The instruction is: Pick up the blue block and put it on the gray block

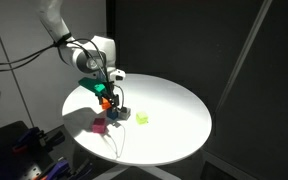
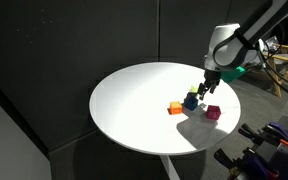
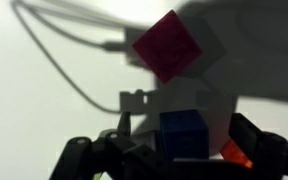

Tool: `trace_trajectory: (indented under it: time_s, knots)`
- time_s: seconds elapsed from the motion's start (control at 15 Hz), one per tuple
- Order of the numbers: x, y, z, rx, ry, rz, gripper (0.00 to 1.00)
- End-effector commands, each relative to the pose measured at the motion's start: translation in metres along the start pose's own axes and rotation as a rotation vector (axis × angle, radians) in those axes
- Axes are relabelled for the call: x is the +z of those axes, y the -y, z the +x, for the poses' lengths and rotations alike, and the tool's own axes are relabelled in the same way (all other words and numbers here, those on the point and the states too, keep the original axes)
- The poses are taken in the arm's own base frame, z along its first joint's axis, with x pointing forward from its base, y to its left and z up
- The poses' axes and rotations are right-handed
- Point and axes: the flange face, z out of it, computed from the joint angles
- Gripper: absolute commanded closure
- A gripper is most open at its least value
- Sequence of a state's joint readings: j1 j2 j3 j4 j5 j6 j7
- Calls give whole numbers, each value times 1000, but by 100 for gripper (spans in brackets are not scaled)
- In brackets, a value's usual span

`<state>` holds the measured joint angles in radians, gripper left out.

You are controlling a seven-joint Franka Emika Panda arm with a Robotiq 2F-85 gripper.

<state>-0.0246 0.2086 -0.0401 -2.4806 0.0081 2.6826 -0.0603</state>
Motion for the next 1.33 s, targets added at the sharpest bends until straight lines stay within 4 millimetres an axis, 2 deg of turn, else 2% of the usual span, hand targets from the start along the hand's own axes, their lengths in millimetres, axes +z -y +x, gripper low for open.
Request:
trace_trajectory:
  time_s: [0.0, 0.67, 1.27]
  knots:
    - [12, 5, 8, 10, -12, -3, 0]
    - [25, 9, 31, 42, -5, -6, 0]
    - [49, 11, 38, 55, 27, -13, 0]
